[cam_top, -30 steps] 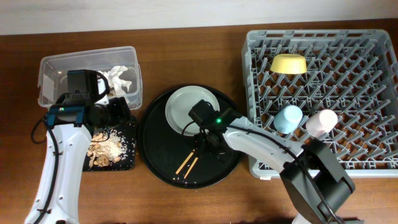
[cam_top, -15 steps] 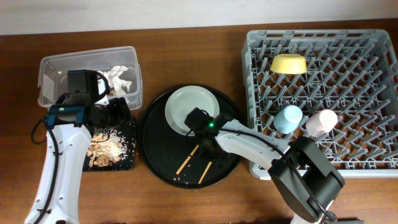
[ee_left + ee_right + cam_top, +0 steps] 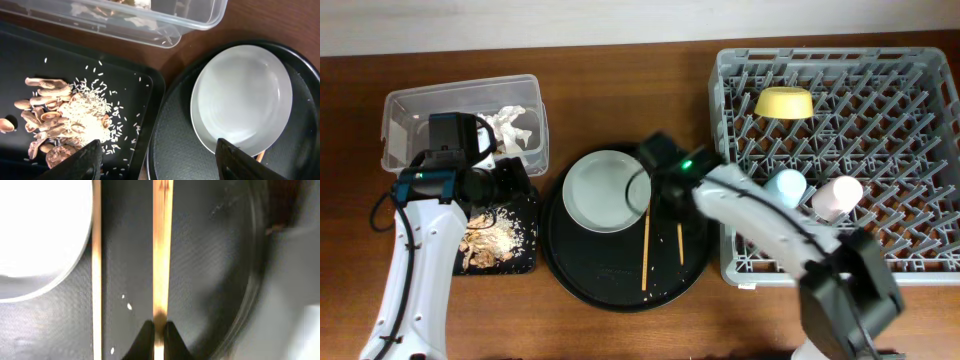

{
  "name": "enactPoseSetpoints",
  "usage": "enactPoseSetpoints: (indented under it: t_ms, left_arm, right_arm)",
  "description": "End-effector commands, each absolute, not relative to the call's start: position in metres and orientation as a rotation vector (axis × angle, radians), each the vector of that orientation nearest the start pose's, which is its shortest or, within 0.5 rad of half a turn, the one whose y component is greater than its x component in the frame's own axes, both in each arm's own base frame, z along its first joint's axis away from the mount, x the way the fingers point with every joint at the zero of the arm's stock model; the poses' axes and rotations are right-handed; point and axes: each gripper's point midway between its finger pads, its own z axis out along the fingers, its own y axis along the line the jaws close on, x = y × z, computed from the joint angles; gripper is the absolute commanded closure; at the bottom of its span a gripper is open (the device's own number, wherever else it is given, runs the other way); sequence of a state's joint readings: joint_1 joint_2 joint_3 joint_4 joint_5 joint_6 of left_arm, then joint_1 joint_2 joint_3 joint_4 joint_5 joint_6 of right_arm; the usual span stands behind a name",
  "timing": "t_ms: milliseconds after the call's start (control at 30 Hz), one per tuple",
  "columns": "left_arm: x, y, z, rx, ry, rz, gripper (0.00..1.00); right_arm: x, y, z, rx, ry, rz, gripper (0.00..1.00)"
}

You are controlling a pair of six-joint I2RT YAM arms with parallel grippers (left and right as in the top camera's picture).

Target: Sort waste into correct bins and load items into the dishwasher rack

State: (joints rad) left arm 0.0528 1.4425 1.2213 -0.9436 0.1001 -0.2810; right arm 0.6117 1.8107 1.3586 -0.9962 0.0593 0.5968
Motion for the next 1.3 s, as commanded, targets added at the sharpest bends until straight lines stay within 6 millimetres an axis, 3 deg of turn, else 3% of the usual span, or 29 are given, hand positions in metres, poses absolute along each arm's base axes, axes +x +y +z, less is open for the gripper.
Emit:
enactPoseSetpoints:
  t_ms: [0, 33, 100, 167, 300, 367, 467, 567, 600, 633, 767, 833, 900, 1000, 1067, 1200, 1267]
  left_arm:
    - [0.336, 0.001, 0.159, -0.437, 2.696, -0.202, 0.28]
    - [0.336, 0.001, 0.159, -0.436, 2.696, -0.203, 0.28]
    - [0.336, 0.001, 0.159, -0.436, 2.696, -0.202, 0.28]
    - [0.336, 0.001, 0.159, -0.437, 2.696, -0.202, 0.28]
    - [0.336, 0.001, 0.159, -0.436, 2.696, -0.202, 0.28]
    - [0.336, 0.001, 0.159, -0.436, 2.696, -0.203, 0.28]
    - [0.336, 0.001, 0.159, -0.436, 2.696, -0.203, 0.28]
    - [0.336, 0.001, 0.159, -0.436, 2.696, -0.202, 0.28]
    - [0.336, 0.001, 0.159, -0.436, 2.696, -0.202, 0.28]
    - [0.336, 0.001, 0.159, -0.436, 2.696, -0.202, 0.28]
    - [0.336, 0.001, 0.159, -0.436, 2.696, -0.202, 0.28]
    - [0.336, 0.001, 0.159, -0.437, 2.696, -0.202, 0.28]
    - [0.336, 0.001, 0.159, -0.436, 2.696, -0.202, 0.28]
    - [0.336, 0.001, 0.159, -0.436, 2.696, -0.202, 0.28]
    - [0.336, 0.001, 0.159, -0.437, 2.696, -0.202, 0.28]
    - [0.336, 0.001, 0.159, -0.436, 2.696, -0.202, 0.28]
    - [0.336, 0.001, 0.159, -0.436, 2.696, -0.202, 0.28]
  right_arm:
    - [0.341, 0.157, 0.158, -0.135, 2.850, 0.053, 0.96]
    - [0.345, 0.137, 0.166, -0.129, 2.860, 0.026, 0.96]
    - [0.351, 0.095, 0.161, -0.014, 2.896, -0.018, 0.96]
    - [0.352, 0.070, 0.152, 0.047, 2.924, -0.032, 0.96]
    - [0.345, 0.065, 0.113, -0.016, 3.033, 0.024, 0.96]
    - [0.349, 0.066, 0.108, -0.015, 3.033, 0.024, 0.91]
    - [0.359, 0.068, 0.122, -0.014, 2.978, 0.039, 0.67]
    - [0.370, 0.083, 0.171, -0.034, 2.874, 0.149, 0.61]
    - [0.369, 0.105, 0.183, -0.071, 2.841, 0.324, 0.16]
    - [0.367, 0.129, 0.185, -0.118, 2.830, 0.491, 0.01]
    - [0.345, 0.171, 0.151, -0.272, 2.932, 0.511, 0.01]
    - [0.327, 0.185, 0.121, -0.307, 2.989, 0.317, 0.01]
    - [0.311, 0.204, 0.096, -0.402, 2.982, 0.247, 0.02]
    - [0.294, 0.225, 0.062, -0.400, 2.974, 0.263, 0.16]
    - [0.284, 0.237, 0.037, -0.462, 2.960, 0.273, 0.18]
    - [0.272, 0.242, 0.002, -0.443, 3.022, 0.189, 0.19]
    - [0.270, 0.237, -0.009, -0.384, 3.054, 0.135, 0.28]
